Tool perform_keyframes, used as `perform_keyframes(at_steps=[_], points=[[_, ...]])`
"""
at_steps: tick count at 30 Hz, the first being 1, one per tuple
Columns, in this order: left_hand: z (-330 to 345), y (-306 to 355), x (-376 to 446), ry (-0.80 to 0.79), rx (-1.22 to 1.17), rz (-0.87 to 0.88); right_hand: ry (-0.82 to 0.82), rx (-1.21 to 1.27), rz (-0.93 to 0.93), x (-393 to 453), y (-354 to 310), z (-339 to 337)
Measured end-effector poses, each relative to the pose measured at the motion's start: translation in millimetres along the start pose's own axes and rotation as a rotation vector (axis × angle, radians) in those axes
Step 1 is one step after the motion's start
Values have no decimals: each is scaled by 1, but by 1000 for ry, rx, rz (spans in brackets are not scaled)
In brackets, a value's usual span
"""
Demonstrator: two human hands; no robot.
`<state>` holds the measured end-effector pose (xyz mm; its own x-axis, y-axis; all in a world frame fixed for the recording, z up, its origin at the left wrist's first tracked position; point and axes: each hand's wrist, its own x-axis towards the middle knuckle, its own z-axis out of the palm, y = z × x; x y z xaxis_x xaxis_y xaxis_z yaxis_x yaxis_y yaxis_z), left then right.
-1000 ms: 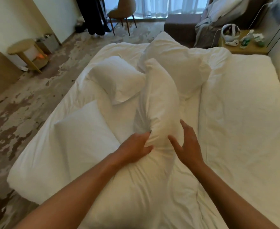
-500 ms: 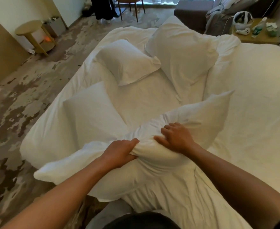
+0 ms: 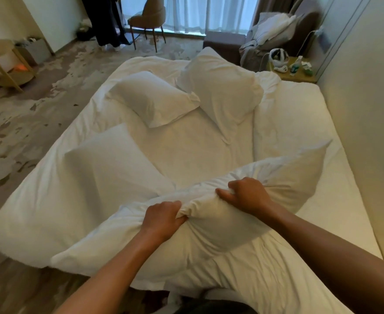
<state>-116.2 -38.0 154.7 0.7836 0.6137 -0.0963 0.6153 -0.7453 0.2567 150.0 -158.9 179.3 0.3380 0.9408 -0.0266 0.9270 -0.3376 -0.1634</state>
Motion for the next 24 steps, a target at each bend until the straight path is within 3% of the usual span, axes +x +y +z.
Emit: perform_keyframes(at_steps=[9, 24], points=[[-48, 8, 12, -27, -151, 112, 142, -8, 185, -69, -14, -52], [-70, 170, 56, 27, -155, 417, 379, 5, 439, -192, 91, -95]])
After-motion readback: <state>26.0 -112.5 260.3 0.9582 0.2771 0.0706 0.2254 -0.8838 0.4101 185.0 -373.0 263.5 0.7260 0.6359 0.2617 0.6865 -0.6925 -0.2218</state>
